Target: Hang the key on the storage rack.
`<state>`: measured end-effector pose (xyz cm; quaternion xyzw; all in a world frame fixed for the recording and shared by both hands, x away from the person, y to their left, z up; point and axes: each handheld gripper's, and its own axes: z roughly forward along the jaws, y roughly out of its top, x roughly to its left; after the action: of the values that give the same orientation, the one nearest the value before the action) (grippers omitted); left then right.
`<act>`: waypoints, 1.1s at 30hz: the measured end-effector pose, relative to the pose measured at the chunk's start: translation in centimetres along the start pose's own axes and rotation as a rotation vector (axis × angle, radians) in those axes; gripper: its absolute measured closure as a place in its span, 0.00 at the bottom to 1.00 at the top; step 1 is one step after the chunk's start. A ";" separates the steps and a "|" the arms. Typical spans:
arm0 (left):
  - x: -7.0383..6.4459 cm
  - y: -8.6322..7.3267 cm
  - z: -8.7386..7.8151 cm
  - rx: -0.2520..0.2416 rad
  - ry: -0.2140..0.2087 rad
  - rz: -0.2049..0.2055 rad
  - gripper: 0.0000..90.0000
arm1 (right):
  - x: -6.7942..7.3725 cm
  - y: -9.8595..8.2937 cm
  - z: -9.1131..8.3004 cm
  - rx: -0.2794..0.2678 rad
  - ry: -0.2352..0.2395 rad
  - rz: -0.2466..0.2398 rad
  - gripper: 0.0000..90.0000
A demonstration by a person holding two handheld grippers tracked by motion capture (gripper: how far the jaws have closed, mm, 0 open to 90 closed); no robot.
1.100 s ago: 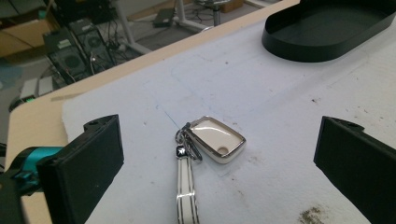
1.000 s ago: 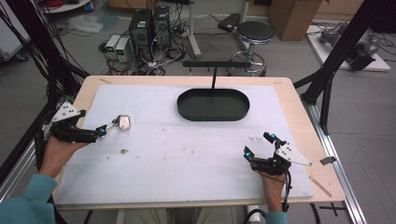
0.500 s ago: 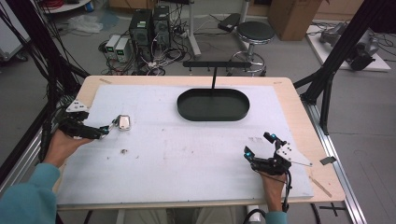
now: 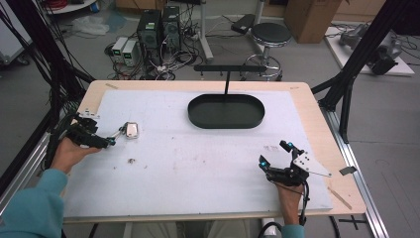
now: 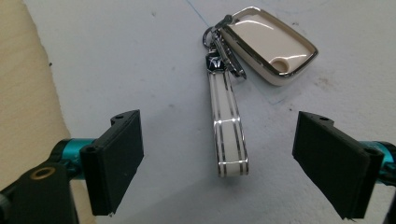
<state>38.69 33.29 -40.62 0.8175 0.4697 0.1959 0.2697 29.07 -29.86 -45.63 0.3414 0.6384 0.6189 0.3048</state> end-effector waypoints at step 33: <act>-0.4 0.1 1.5 0.138 -0.052 -0.024 0.69 | 0.0 0.0 0.0 0.000 -0.001 0.000 0.03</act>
<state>39.45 32.48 -41.77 0.8333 0.4846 0.1386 0.2272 29.06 -29.84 -45.63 0.3417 0.6383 0.6187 0.3049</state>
